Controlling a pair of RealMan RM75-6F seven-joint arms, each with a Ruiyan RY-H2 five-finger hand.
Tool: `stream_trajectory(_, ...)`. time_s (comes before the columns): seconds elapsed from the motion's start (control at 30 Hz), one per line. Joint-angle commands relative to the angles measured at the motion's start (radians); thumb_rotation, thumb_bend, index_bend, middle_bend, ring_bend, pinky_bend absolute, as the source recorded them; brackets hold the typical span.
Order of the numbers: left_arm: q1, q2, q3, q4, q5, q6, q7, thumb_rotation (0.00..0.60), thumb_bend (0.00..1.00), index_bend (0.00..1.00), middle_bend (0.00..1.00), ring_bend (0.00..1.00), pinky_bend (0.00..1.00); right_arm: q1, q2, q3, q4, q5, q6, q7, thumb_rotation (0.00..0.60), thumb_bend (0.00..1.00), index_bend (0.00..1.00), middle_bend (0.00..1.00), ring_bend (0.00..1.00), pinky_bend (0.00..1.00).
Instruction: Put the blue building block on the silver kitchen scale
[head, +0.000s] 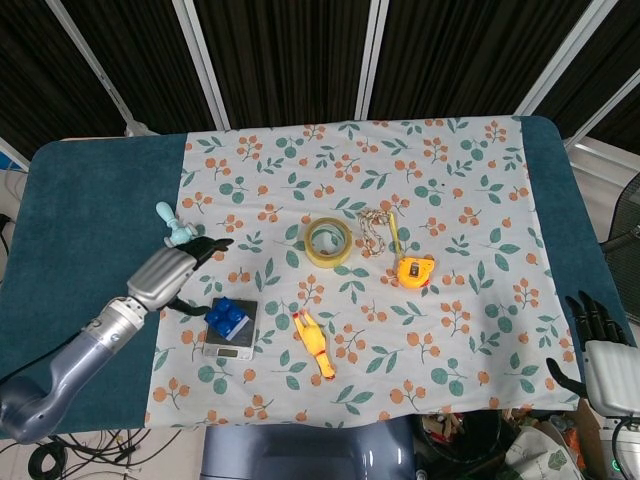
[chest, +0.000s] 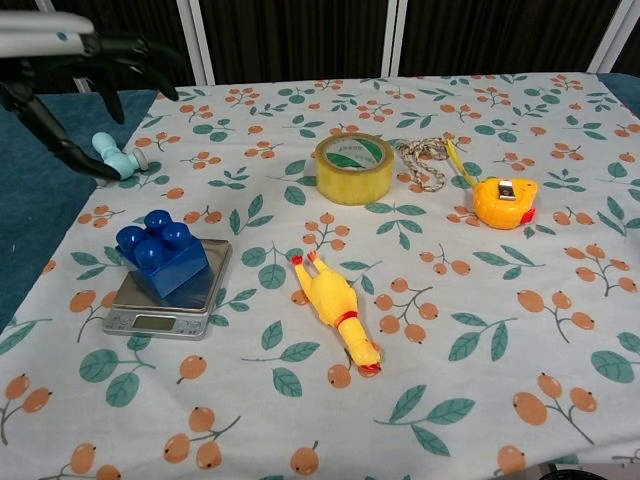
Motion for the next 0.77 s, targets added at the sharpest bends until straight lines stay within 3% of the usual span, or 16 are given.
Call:
stream_trajectory(0.03, 0.086, 0.111, 0.027, -0.032, 0.060, 0.102, -0.042, 0.600, 0.00, 0.11, 0.18, 0.11, 0.31, 0.000, -0.001, 0.000, 0.000, -0.002, 0.002, -0.003, 0.600, 0.19, 0.00, 0.00, 0.05, 0.18)
stream_trajectory(0.17, 0.193, 0.151, 0.067, -0.035, 0.038, 0.226, 0.157, 0.600, 0.00, 0.11, 0.18, 0.11, 0.27, -0.001, -0.002, -0.001, -0.003, -0.002, 0.003, -0.007, 0.600, 0.19, 0.00, 0.00, 0.05, 0.18)
stream_trajectory(0.33, 0.345, 0.110, 0.103, -0.060, -0.034, 0.410, 0.376, 0.600, 0.00, 0.11, 0.18, 0.09, 0.25, -0.001, -0.003, -0.003, -0.007, -0.008, 0.006, -0.014, 0.600, 0.19, 0.00, 0.00, 0.05, 0.18)
stream_trajectory(0.57, 0.517, 0.061, 0.153, -0.034, -0.046, 0.572, 0.258, 0.600, 0.00, 0.10, 0.17, 0.09, 0.22, -0.001, -0.007, -0.005, -0.009, -0.013, 0.007, -0.019, 0.600, 0.19, 0.00, 0.00, 0.05, 0.18)
stream_trajectory(0.77, 0.563, 0.057, 0.147, 0.003, -0.030, 0.618, 0.210, 0.600, 0.00, 0.09, 0.16, 0.09, 0.21, 0.001, -0.008, -0.006, -0.007, -0.015, 0.006, -0.022, 0.600, 0.19, 0.00, 0.00, 0.05, 0.18)
